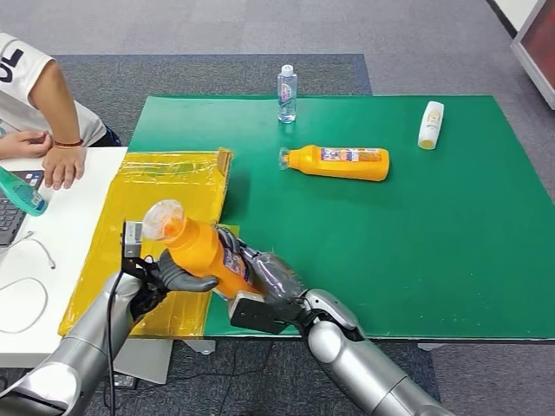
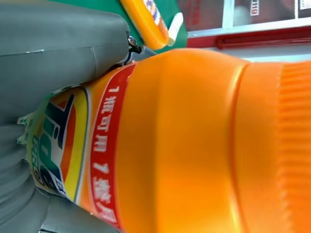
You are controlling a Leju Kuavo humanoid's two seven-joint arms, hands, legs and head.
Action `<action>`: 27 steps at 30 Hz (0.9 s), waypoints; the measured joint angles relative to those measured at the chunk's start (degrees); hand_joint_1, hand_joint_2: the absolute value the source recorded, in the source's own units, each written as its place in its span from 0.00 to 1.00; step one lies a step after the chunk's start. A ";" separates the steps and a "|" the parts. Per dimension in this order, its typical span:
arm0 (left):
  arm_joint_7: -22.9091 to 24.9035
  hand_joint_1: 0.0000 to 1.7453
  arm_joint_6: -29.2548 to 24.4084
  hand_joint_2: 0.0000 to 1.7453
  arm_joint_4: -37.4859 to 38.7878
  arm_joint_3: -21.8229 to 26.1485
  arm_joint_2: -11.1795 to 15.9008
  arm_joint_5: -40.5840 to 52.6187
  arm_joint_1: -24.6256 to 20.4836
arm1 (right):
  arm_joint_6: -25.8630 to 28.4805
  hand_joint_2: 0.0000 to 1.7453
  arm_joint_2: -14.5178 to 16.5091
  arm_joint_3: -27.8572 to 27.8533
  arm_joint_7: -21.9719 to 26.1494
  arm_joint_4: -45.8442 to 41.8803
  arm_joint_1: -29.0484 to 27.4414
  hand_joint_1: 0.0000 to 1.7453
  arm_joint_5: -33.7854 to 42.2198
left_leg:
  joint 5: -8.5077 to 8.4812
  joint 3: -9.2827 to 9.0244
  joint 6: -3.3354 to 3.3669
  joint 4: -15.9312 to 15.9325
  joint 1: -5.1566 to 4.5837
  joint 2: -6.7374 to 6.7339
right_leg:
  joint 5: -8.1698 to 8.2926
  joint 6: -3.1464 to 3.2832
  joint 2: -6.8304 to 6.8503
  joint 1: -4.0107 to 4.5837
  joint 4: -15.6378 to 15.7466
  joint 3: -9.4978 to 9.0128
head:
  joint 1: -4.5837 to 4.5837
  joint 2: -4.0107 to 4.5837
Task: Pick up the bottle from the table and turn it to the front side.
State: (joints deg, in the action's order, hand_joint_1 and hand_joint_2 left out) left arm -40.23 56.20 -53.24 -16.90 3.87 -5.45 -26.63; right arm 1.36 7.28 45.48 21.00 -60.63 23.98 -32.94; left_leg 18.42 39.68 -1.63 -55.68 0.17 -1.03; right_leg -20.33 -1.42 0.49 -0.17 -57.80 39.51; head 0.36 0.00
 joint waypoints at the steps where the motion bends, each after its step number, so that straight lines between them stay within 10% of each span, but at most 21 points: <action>1: 0.03 1.00 -0.25 1.00 -0.16 -0.01 0.01 0.14 0.23 | 0.02 1.00 0.04 -0.01 0.07 0.40 -0.01 0.00 0.26 | 0.00 0.00 0.00 0.00 0.00 0.00 | 0.00 0.00 0.00 0.00 0.00 0.00 | 0.00 0.00; 27: 2.15 1.00 -19.74 1.00 -23.03 -11.00 6.86 9.34 5.07 | -4.84 1.00 0.19 -11.55 3.70 -1.25 -2.71 0.00 15.13 | 0.02 -0.04 0.01 0.00 0.00 -0.04 | 0.01 -0.02 -0.06 -0.01 0.01 -0.02 | 0.01 0.00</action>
State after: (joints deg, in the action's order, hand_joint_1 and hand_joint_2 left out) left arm -38.07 36.46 -76.28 -27.90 10.73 3.89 -21.57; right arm -3.49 7.46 33.94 24.70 -61.89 21.27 -17.81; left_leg 18.44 39.64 -1.63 -55.68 0.17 -1.07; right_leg -20.32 -1.44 0.43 -0.18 -57.79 39.49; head 0.36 0.00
